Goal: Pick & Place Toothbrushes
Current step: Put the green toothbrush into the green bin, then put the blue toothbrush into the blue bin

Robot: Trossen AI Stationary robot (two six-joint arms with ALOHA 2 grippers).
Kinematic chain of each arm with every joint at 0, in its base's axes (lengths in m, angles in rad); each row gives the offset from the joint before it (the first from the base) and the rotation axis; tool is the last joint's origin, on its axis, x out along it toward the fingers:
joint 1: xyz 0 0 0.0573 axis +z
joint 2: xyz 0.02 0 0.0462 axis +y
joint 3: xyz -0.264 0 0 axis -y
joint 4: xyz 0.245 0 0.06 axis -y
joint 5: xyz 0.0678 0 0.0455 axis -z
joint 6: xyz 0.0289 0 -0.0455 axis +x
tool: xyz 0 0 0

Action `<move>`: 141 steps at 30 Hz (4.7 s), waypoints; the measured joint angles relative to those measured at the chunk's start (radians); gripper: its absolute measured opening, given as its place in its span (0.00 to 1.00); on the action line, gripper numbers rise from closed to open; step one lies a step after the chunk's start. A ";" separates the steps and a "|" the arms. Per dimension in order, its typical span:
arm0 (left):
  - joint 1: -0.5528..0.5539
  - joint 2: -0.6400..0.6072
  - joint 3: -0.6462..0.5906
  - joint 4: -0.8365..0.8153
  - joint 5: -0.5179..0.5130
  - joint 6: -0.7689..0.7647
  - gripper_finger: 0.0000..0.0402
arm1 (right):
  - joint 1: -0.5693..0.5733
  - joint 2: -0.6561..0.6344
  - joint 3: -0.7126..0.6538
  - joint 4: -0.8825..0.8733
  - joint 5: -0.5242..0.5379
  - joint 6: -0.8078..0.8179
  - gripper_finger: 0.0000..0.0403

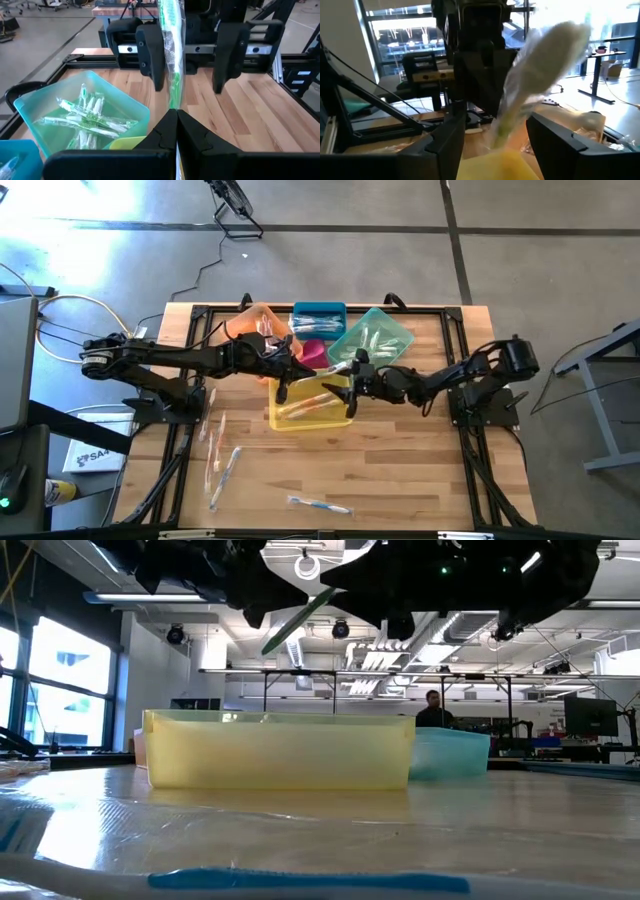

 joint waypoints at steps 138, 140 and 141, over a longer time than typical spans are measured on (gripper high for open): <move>0.000 -0.124 0.000 -0.293 -0.122 0.000 0.34 | -0.449 -0.394 -0.313 -0.591 0.099 0.461 0.39; 0.000 -0.124 0.000 -0.296 -0.125 0.000 0.34 | -0.449 -0.394 -0.313 -0.599 0.105 0.441 0.39; 0.000 -0.124 0.000 -0.296 -0.125 0.000 0.34 | -0.449 -0.394 -0.313 -0.605 0.109 0.434 0.39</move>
